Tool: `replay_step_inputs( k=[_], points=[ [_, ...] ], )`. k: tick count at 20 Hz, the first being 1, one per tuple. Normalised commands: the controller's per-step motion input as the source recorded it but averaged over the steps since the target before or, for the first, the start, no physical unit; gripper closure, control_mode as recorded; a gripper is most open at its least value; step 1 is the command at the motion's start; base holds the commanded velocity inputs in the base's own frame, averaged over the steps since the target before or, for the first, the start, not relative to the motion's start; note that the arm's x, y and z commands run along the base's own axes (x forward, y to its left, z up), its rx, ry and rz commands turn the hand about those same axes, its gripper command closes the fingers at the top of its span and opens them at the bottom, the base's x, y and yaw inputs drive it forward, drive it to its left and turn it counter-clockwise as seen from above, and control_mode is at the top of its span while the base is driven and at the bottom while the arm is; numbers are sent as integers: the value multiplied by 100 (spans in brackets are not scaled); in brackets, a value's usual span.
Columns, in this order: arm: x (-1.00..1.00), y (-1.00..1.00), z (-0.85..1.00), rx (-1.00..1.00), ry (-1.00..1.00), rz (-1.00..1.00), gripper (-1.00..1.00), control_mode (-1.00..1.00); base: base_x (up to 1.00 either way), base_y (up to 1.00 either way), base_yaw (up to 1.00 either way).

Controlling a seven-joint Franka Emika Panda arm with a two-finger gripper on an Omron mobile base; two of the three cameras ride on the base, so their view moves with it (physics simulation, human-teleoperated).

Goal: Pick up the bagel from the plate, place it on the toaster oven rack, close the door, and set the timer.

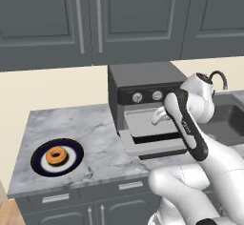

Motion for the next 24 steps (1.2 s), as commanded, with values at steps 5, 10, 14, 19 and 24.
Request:
replay_step_inputs(
  k=[5,10,14,19,24],
  points=[
    [-58,84,42,-18,4,0,-100,-100,0,0,0],
    [-46,100,3,-11,13,0,-100,-100,0,0,0],
    [-30,100,0,0,18,-4,-100,-100,0,0,0],
    [-19,90,0,0,4,-13,-100,-100,0,0,0],
    [0,82,0,0,0,-13,-100,-100,0,0,0]
  ],
)
